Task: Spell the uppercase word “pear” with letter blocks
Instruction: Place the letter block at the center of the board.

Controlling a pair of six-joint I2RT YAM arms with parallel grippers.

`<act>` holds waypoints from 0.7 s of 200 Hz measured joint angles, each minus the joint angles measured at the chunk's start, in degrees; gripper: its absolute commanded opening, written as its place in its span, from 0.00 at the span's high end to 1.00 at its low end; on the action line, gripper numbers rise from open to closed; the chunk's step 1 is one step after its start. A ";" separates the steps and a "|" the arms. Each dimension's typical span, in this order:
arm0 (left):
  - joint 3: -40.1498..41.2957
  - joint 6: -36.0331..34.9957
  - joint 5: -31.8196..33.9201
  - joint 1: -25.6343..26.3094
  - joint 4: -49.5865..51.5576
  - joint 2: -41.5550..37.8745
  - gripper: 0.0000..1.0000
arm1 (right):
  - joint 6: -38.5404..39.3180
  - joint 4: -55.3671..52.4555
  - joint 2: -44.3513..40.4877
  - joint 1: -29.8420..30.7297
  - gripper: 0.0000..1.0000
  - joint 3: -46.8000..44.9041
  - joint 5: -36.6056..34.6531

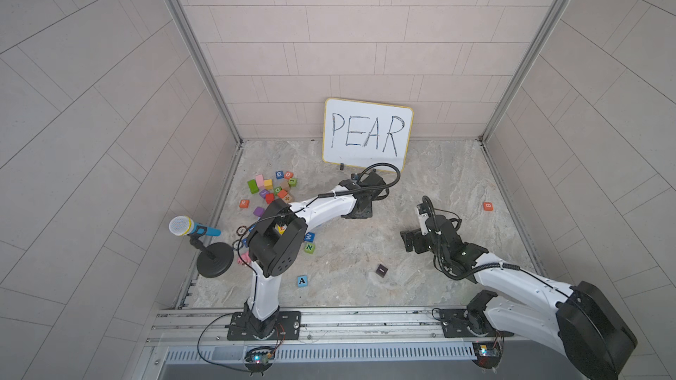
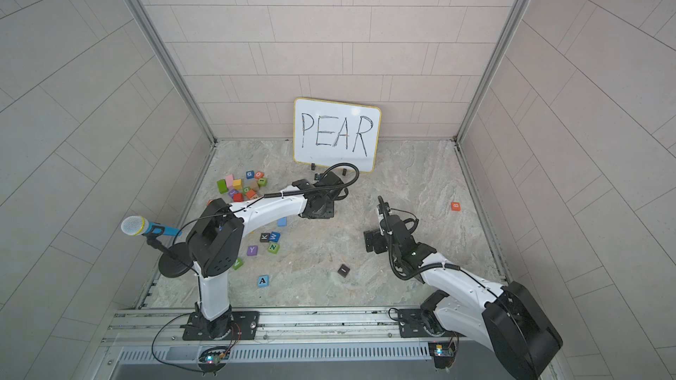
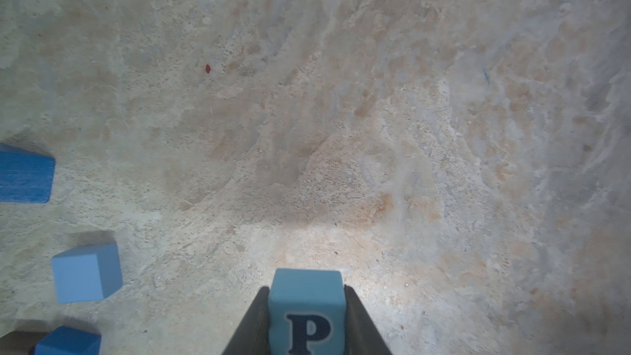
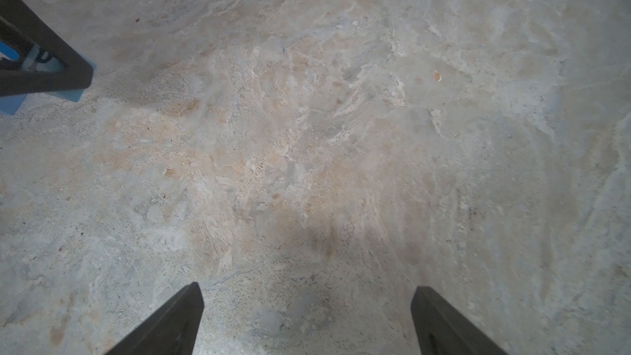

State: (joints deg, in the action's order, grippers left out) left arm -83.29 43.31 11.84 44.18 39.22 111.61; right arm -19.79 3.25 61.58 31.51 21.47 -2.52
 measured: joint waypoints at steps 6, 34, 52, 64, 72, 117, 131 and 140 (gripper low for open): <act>0.00 0.00 0.00 0.00 -0.04 0.28 1.00 | 0.00 0.33 0.68 0.00 0.00 0.17 0.11; 0.22 -0.02 0.02 -0.02 -0.46 1.25 1.00 | -0.04 2.16 3.21 0.00 0.00 0.66 0.79; 0.42 -0.07 0.04 -0.09 -0.85 1.57 1.00 | -0.04 3.06 4.31 0.00 0.00 0.81 1.03; 0.50 -0.22 0.02 -0.20 -1.33 1.68 1.00 | -0.11 3.39 4.74 0.00 0.00 0.81 1.16; 0.59 -0.26 0.00 -0.33 -1.64 1.77 1.00 | -0.15 3.61 5.01 0.00 0.00 0.81 1.20; 1.18 -1.40 -0.31 -0.70 -2.89 2.51 1.00 | -0.24 4.79 5.64 0.00 0.00 0.81 1.49; 1.55 -2.05 -0.28 -0.83 -3.32 2.51 1.00 | -0.26 5.20 5.68 0.00 0.00 0.81 1.66; 2.01 -2.47 -0.39 -1.05 -3.93 2.51 1.00 | -0.31 5.49 5.75 0.00 0.00 0.81 1.68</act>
State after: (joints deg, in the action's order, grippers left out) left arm -81.28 40.84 11.44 43.13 35.29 114.13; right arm -20.10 8.73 67.33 31.51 22.28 -0.84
